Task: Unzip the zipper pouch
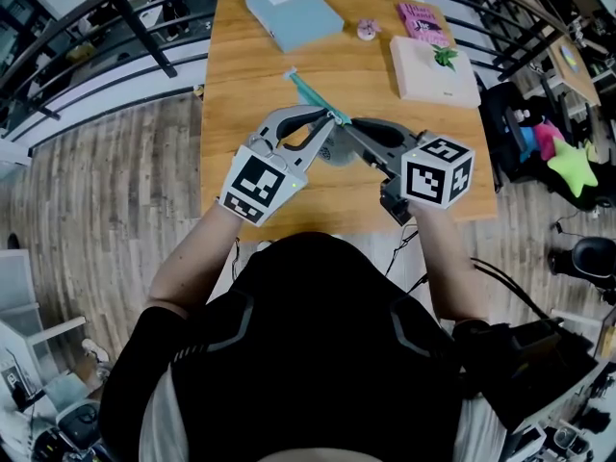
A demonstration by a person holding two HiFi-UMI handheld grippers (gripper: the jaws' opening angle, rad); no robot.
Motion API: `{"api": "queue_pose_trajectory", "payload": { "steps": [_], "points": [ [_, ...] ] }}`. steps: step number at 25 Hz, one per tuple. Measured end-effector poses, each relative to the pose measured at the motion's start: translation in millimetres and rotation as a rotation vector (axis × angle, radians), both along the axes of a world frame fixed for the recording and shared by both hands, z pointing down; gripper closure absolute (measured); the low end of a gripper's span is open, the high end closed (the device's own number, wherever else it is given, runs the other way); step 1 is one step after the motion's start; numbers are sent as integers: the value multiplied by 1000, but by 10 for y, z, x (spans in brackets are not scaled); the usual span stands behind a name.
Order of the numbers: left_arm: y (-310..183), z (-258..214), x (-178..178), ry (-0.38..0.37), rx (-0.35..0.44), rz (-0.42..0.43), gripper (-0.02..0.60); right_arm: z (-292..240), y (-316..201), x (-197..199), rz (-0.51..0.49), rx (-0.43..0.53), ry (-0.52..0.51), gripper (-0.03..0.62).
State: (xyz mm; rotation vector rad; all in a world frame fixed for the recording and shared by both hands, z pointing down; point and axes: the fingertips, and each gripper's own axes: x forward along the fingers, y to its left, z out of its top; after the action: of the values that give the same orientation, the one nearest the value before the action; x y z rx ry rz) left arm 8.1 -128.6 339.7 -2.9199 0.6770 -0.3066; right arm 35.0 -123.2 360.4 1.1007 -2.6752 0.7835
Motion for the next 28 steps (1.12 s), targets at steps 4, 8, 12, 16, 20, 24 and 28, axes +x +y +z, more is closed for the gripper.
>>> {"api": "queue_pose_trajectory", "payload": {
  "steps": [4, 8, 12, 16, 20, 24, 28],
  "points": [
    [-6, 13, 10, -6, -35, 45, 454, -16, 9, 12, -17, 8, 10, 543],
    [11, 47, 39, -14, -69, 108, 443, -5, 22, 12, -43, 21, 29, 543],
    [74, 80, 72, -18, -117, 191, 454, -15, 52, -8, -95, 57, 64, 543],
    [105, 121, 76, -37, -154, 229, 454, -10, 78, -33, -131, 76, 80, 544],
    [95, 85, 54, 1, -178, 215, 465, -18, 67, -25, -129, 76, 61, 545],
    [88, 85, 31, 1, -165, 188, 471, -6, 49, -26, -121, 69, 68, 545],
    [83, 79, 9, 31, -184, 145, 537, 71, 29, 14, -91, 48, 86, 545]
  ]
}}
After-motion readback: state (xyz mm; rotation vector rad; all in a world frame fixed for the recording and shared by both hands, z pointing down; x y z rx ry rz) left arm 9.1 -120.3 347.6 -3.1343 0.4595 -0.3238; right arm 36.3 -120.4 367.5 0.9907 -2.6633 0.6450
